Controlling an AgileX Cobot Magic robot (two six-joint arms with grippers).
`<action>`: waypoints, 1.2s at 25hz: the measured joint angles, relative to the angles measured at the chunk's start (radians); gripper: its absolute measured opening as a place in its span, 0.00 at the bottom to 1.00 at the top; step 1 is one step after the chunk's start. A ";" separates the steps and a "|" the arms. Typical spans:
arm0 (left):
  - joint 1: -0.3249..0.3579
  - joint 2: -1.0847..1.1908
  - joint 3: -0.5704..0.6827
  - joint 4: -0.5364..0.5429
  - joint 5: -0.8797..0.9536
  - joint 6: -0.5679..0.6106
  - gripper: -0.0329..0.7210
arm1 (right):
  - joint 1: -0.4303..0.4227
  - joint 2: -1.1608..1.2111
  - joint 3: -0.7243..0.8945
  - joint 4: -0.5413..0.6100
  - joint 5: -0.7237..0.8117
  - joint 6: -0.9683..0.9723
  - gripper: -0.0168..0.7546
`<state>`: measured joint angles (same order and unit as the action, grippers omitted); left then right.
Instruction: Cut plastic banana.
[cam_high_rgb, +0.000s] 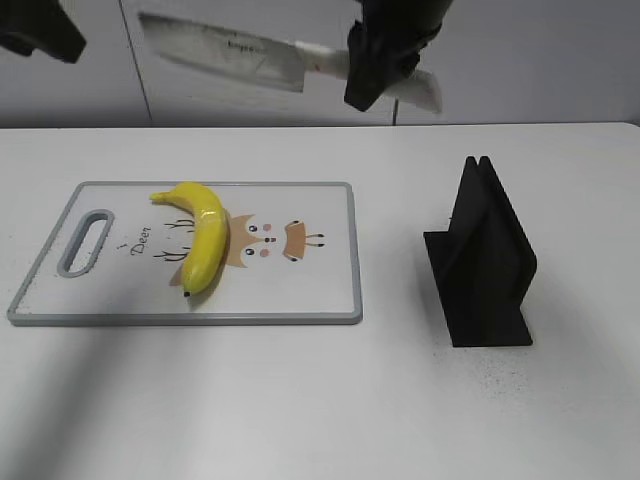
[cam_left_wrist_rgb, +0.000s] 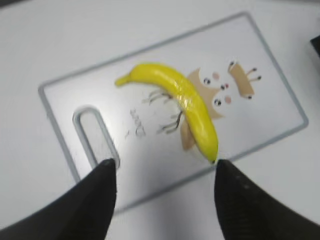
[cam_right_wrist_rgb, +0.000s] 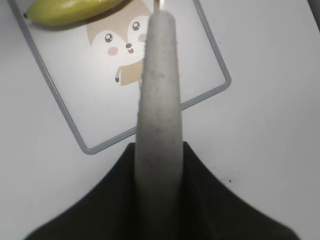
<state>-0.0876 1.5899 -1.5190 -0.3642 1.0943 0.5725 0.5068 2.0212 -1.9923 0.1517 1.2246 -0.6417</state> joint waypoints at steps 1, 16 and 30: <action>0.000 -0.005 0.000 0.031 0.049 -0.059 0.85 | 0.000 -0.017 0.001 -0.007 0.000 0.075 0.23; 0.000 -0.196 0.062 0.219 0.121 -0.364 0.82 | 0.000 -0.362 0.285 -0.032 0.002 0.625 0.23; 0.000 -0.719 0.521 0.223 0.125 -0.366 0.81 | 0.000 -0.789 0.874 -0.080 -0.123 0.881 0.23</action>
<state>-0.0876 0.8712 -0.9981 -0.1413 1.2190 0.2066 0.5068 1.2323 -1.1183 0.0714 1.1017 0.2395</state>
